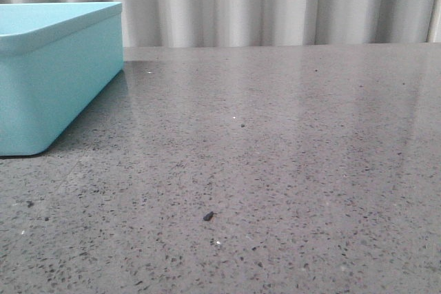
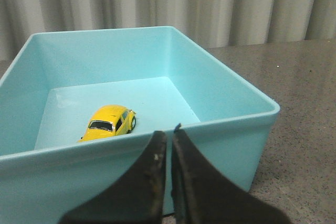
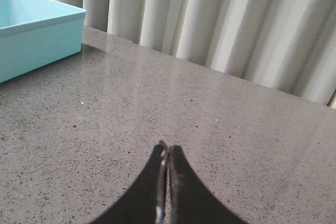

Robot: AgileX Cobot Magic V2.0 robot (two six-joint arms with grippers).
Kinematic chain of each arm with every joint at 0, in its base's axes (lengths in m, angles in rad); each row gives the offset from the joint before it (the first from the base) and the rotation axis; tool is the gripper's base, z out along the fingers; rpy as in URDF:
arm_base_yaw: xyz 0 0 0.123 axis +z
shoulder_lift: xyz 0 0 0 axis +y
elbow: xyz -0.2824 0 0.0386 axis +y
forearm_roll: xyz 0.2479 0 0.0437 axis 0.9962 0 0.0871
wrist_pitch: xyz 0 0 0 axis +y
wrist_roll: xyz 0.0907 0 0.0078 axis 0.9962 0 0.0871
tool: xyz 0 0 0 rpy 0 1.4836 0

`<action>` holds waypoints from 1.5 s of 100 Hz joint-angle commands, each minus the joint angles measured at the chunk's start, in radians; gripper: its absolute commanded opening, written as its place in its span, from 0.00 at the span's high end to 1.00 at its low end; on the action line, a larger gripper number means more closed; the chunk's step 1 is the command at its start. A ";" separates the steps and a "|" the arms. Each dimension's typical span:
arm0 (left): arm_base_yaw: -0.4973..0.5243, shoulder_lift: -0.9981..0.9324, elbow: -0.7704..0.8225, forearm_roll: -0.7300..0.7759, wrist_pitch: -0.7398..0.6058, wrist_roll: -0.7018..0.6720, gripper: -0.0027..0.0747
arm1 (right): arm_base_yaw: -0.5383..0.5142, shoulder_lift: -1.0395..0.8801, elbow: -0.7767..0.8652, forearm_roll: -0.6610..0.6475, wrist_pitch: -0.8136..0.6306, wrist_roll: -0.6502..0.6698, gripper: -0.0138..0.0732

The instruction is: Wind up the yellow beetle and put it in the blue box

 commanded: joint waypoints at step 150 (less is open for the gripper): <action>-0.005 -0.154 0.256 0.116 -0.568 0.000 0.99 | 0.101 0.013 0.011 -0.010 -0.061 -0.008 0.89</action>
